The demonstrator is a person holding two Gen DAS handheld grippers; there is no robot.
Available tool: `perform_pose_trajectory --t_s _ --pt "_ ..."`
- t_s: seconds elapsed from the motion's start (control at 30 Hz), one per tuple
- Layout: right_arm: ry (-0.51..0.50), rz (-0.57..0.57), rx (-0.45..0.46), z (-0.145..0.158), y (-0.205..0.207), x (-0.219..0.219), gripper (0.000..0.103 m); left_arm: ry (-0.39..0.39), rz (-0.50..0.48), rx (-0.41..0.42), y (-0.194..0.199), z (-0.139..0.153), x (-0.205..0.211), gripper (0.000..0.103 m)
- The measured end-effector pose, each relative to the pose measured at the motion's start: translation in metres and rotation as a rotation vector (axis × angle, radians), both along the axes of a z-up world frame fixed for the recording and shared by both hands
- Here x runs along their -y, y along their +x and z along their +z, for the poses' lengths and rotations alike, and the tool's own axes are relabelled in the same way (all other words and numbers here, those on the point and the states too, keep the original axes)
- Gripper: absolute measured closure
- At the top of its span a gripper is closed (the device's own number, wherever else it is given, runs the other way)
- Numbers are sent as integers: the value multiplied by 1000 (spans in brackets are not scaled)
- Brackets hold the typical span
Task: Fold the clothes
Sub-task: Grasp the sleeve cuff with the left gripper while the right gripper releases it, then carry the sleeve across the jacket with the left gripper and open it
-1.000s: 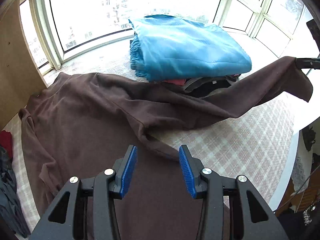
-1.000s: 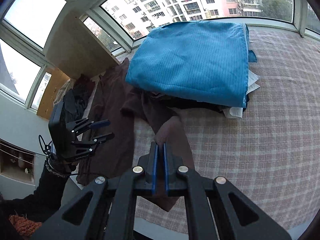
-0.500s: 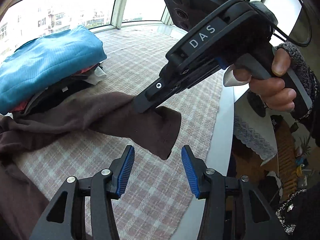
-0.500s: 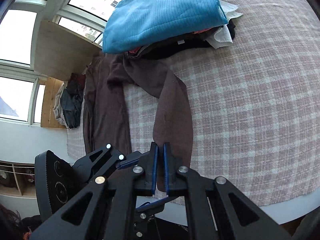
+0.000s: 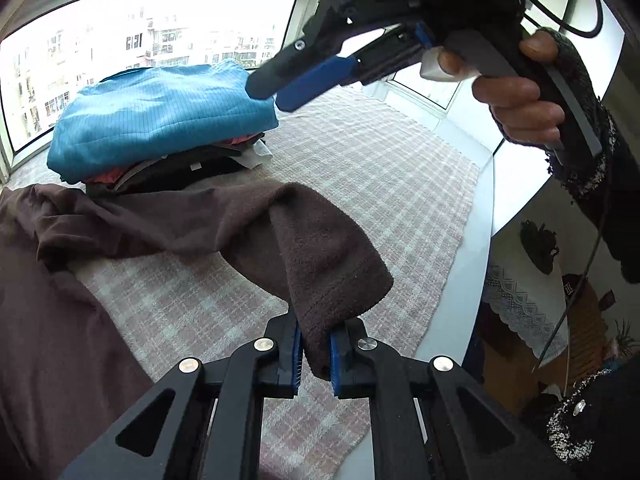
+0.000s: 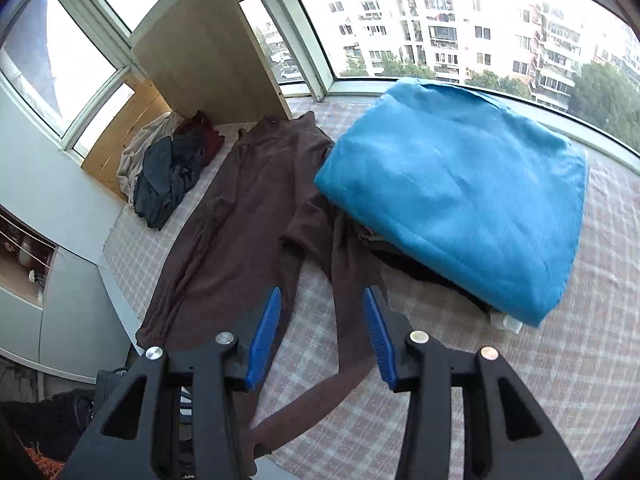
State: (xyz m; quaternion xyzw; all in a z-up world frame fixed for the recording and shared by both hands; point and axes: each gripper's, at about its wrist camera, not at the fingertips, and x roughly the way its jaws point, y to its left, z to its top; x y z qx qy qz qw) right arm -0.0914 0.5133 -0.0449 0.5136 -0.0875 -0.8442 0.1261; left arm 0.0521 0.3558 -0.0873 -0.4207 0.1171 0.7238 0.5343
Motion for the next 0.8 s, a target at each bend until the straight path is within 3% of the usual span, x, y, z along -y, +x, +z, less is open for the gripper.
perform_pose_trajectory --t_s 0.13,0.23,0.33,0.4,0.6,0.67,0.7,0.8 --pt "232 157 1 -16 -123 73 59 10 73 8 -5 3 22 94" --pt "329 226 118 -64 -203 103 59 17 115 9 -8 3 31 94" --pt "507 266 240 -119 -246 115 59 19 166 16 -16 1 41 94" --pt "516 283 320 -147 -259 109 59 26 209 34 -23 -2 50 94" --pt "517 364 473 -191 -259 100 59 8 249 60 -31 -9 65 94" --pt "476 358 472 -188 -257 93 72 10 246 66 -31 -10 66 94" --pt "432 336 471 -183 -258 88 102 14 241 71 -31 -9 65 94" --pt "333 213 440 -159 -270 65 100 41 209 95 -28 -8 59 94"
